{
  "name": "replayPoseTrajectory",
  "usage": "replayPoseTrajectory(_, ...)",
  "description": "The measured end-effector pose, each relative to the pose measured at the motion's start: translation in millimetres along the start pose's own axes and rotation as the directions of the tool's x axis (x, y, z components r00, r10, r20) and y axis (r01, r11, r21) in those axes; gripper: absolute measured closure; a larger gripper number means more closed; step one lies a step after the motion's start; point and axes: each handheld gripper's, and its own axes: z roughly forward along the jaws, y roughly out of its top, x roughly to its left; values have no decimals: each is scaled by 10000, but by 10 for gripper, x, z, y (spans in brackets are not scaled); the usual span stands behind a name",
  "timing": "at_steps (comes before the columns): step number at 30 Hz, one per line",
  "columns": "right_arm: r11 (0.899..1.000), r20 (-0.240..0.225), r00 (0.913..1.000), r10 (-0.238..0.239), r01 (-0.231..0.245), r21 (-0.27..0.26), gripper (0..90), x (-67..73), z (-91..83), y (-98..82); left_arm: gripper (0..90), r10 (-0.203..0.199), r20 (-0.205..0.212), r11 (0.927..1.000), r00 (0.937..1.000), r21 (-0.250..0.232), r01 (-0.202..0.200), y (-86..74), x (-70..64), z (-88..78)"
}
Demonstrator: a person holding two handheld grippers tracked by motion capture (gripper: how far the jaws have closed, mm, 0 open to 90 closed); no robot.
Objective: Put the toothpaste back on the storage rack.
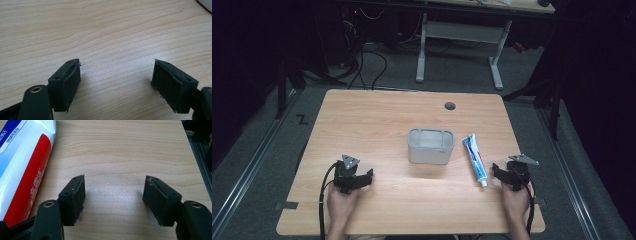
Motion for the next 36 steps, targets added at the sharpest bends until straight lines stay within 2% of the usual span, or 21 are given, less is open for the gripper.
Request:
replayPoseTrajectory(19, 10000, -99, 9999, -60, 60, -10, 325, 6, 2, -1, 223, -5, 3, 10000, 10000, 19, 5, 3, -3, 3)
replayPoseTrajectory(23, 9999, -114, 9999, -87, 88, 75, 295, 14, 0, 0, 223, -5, 5, 10000, 10000, 20, 5, 3, -3, 3)
replayPoseTrajectory(24, 10000, -31, 10000, 10, -10, 87, 234, 4, 7, -1, 223, -5, 4, 10000, 10000, 18, 5, 3, -3, 3)
replayPoseTrajectory(25, 9999, -4, 10000, 85, -85, 133, 226, 0, 9, 1, 222, -4, 6, 10000, 10000, 20, 4, 3, -3, 3)
replayPoseTrajectory(34, 9998, -212, 9997, -118, 122, 175, 235, -17, -5, -7, 221, -4, 10, 10000, 10000, 24, 4, 3, -4, 3)
replayPoseTrajectory(36, 9996, -231, 9996, -130, 136, 254, 275, -19, -20, 0, 220, -5, 11, 10000, 10000, 24, 5, 3, -5, 3)
